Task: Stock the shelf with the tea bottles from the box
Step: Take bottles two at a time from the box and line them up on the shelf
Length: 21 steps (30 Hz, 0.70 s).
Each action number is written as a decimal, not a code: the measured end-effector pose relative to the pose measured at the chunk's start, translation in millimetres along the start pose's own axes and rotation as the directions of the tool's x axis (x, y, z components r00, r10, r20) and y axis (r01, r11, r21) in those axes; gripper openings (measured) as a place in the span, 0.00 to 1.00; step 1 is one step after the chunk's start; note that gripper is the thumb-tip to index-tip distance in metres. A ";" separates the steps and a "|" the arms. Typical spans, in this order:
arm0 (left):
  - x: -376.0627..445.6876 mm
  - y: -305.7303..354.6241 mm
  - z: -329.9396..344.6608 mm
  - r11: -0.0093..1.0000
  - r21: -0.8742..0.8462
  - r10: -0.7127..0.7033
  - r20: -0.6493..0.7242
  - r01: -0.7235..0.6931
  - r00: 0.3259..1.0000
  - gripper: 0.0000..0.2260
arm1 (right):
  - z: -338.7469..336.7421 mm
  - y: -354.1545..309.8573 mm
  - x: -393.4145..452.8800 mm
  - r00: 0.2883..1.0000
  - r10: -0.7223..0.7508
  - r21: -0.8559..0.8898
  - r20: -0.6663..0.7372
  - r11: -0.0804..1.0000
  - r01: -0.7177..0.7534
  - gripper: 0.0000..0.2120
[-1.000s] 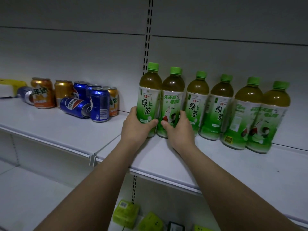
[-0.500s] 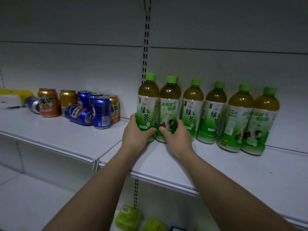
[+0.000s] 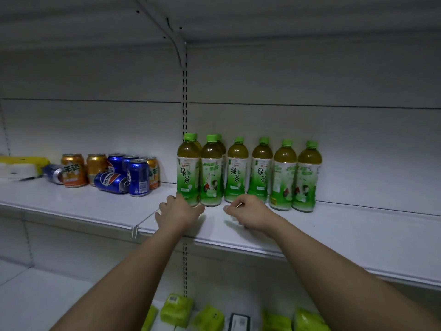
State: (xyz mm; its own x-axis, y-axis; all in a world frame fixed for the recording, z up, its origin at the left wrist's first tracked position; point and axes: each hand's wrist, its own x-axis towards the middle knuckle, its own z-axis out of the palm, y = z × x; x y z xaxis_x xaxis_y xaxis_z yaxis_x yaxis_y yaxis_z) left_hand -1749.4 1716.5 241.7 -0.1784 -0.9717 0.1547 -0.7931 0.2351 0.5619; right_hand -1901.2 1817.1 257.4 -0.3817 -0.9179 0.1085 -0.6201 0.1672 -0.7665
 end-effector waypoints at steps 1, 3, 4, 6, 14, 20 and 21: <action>-8.6 3.5 -1.6 0.999 0.029 0.022 0.018 -0.022 1.000 0.32 | -4.7 -3.3 -8.8 1.000 -0.006 -0.038 0.014 0.999 0.007 0.19; -27.8 11.6 -4.4 0.997 0.044 0.062 0.062 -0.064 0.996 0.31 | -13.0 -8.4 -25.6 0.999 -0.014 -0.104 0.029 0.994 0.017 0.20; -36.9 15.7 -5.5 0.996 0.047 0.076 0.085 -0.080 0.993 0.31 | -17.0 -10.4 -34.4 0.999 -0.009 -0.125 0.036 0.992 0.013 0.20; -54.4 24.2 -8.3 0.992 0.058 0.108 0.128 -0.116 0.986 0.29 | -26.1 -12.7 -52.0 0.999 0.005 -0.136 0.054 0.991 0.002 0.20; -115.6 56.6 -25.9 0.946 -0.028 0.319 0.273 -0.324 0.907 0.20 | -66.8 -2.8 -114.4 0.983 0.089 -0.285 0.160 0.958 -0.040 0.16; -173.0 54.2 0.2 0.931 -0.017 0.334 0.440 -0.364 0.834 0.21 | -55.1 37.6 -155.3 0.963 0.176 -0.380 0.203 0.921 -0.088 0.16; -183.0 51.0 8.6 0.930 -0.023 0.332 0.477 -0.366 0.814 0.21 | -48.8 47.9 -161.4 0.957 0.194 -0.367 0.214 0.924 -0.105 0.15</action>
State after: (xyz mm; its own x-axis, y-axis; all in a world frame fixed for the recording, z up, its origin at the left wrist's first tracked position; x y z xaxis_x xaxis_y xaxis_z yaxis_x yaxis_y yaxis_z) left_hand -1762.2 1906.1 235.1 -0.6863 -0.7235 -0.0745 -0.6589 0.5752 0.4848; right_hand -1902.7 1990.8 234.0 -0.3388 -0.9233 -0.1808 -0.7845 0.3834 -0.4874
